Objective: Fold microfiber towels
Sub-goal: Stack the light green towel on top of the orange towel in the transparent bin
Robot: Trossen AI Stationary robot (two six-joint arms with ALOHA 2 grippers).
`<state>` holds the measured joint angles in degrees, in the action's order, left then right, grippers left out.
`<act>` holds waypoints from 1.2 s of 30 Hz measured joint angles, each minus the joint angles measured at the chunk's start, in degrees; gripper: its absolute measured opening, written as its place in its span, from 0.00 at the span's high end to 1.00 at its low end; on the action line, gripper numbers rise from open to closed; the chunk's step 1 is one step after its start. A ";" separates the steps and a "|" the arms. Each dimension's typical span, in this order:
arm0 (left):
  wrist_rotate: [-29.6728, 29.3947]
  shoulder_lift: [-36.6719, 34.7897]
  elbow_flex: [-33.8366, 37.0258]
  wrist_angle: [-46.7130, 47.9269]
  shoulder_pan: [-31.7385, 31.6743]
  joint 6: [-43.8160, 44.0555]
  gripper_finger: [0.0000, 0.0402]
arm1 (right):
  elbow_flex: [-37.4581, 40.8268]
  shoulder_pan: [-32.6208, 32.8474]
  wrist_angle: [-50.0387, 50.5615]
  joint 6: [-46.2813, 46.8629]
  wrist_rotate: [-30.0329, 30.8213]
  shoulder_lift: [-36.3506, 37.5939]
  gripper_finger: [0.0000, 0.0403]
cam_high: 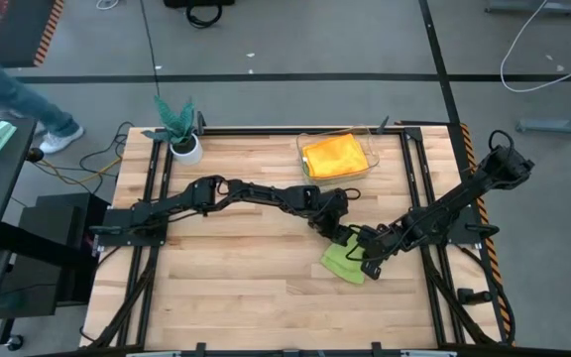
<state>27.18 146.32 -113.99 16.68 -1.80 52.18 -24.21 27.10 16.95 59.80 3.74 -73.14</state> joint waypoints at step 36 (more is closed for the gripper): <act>-6.96 -1.50 0.22 -1.37 -0.22 -3.23 0.98 | -0.15 2.60 3.16 4.43 -1.93 4.33 1.00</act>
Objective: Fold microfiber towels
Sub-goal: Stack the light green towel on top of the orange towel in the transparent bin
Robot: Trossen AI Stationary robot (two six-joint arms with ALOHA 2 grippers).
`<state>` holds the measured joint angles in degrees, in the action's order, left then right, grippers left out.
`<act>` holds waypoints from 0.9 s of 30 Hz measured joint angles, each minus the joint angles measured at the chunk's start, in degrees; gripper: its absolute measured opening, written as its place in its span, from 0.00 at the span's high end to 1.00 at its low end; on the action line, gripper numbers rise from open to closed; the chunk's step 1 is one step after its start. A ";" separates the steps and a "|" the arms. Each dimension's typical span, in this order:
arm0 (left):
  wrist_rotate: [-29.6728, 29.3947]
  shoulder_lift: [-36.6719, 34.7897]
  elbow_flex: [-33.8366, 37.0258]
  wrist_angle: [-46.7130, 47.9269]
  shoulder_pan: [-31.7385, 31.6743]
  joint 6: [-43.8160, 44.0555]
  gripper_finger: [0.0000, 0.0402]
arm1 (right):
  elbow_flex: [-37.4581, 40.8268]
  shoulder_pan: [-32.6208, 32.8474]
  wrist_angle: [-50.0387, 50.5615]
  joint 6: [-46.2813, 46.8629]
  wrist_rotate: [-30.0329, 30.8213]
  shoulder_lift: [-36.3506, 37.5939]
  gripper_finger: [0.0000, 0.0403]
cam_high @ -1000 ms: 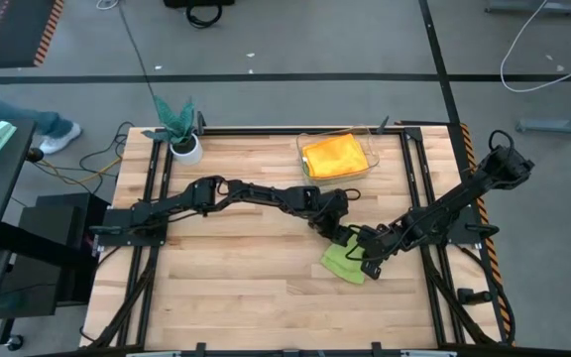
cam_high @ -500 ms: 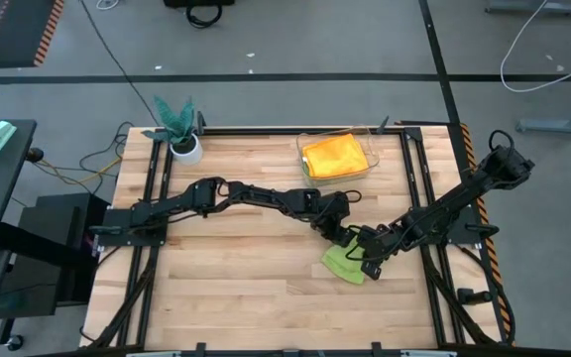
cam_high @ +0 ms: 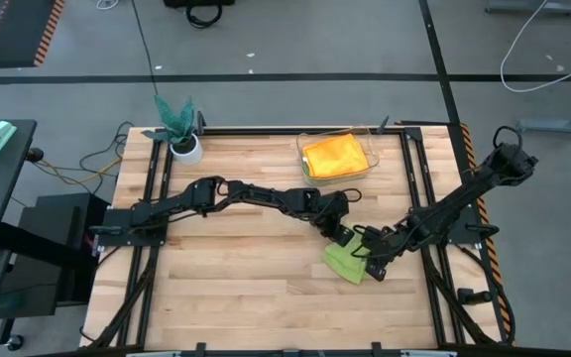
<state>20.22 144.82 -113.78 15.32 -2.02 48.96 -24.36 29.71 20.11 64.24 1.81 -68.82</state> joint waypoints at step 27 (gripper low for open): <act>-5.53 -6.09 -16.64 20.51 -4.57 -10.75 0.98 | -11.35 11.31 29.16 9.08 21.35 14.63 1.00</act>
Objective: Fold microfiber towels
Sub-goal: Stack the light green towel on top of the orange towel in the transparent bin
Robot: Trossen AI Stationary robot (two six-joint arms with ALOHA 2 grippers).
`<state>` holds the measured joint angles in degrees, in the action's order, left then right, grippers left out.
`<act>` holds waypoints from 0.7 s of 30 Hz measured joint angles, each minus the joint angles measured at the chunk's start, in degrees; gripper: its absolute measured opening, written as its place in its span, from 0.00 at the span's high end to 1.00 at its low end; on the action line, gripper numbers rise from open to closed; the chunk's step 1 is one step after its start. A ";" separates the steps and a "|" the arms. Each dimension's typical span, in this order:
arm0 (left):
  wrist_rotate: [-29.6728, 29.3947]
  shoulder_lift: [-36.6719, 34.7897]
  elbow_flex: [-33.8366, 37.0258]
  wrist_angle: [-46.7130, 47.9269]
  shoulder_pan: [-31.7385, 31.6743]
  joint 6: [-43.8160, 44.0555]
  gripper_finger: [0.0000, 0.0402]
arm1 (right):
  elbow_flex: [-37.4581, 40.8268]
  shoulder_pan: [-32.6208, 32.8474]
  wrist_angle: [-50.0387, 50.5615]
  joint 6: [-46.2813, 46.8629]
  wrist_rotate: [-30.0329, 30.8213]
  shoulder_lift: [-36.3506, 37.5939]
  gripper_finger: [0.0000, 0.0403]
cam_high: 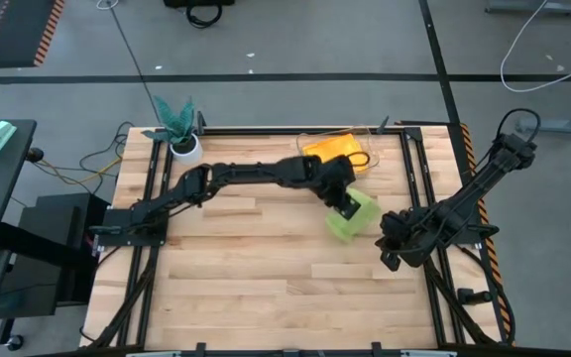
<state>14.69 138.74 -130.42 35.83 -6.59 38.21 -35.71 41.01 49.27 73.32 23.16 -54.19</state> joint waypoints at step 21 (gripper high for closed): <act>7.45 -1.27 -4.56 -7.04 -13.10 0.12 0.98 | -0.19 -2.06 0.37 -4.50 9.87 8.68 1.00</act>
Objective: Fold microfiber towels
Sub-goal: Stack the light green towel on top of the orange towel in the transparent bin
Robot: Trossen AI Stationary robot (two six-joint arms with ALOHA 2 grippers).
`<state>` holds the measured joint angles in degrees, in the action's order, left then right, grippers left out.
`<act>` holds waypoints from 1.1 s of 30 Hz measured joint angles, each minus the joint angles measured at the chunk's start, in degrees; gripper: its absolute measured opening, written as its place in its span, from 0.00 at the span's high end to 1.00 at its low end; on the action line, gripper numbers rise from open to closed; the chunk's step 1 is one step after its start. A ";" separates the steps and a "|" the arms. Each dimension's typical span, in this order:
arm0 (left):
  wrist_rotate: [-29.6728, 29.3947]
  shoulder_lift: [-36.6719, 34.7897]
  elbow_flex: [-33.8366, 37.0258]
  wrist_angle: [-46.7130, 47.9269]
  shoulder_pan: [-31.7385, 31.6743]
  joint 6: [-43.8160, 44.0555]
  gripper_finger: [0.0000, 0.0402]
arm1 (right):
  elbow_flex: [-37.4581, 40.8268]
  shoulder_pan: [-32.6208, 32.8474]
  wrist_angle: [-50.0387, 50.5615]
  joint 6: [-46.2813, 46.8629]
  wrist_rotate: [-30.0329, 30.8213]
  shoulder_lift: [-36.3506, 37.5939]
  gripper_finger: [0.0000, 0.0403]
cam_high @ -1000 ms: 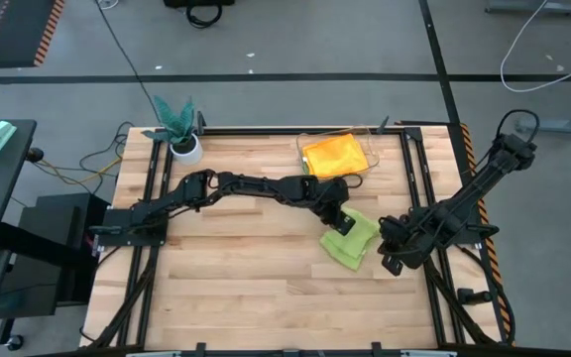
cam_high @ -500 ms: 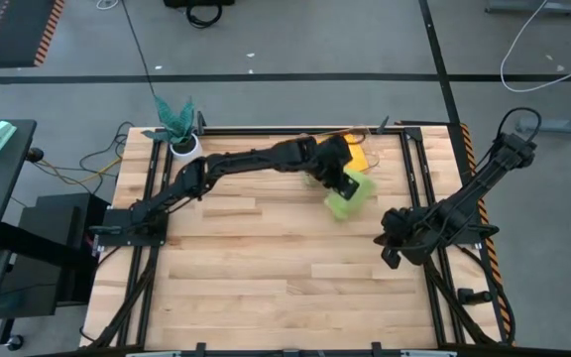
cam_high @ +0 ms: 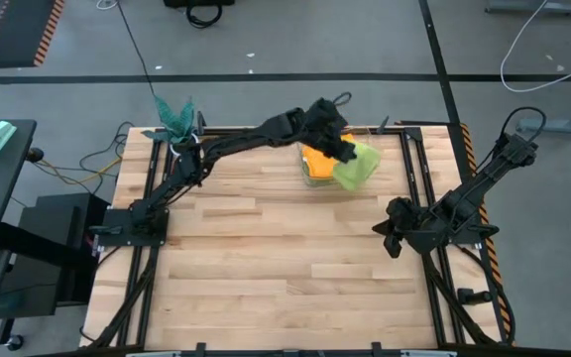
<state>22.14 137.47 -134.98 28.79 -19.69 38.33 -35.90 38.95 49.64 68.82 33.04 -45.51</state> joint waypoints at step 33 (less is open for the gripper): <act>13.71 1.58 0.00 1.21 -9.99 -3.65 0.98 | 0.00 -2.66 -0.13 -0.31 0.43 0.15 1.00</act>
<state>35.84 139.05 -134.98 30.00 -29.67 34.68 -35.90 36.29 49.51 68.50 33.47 -45.36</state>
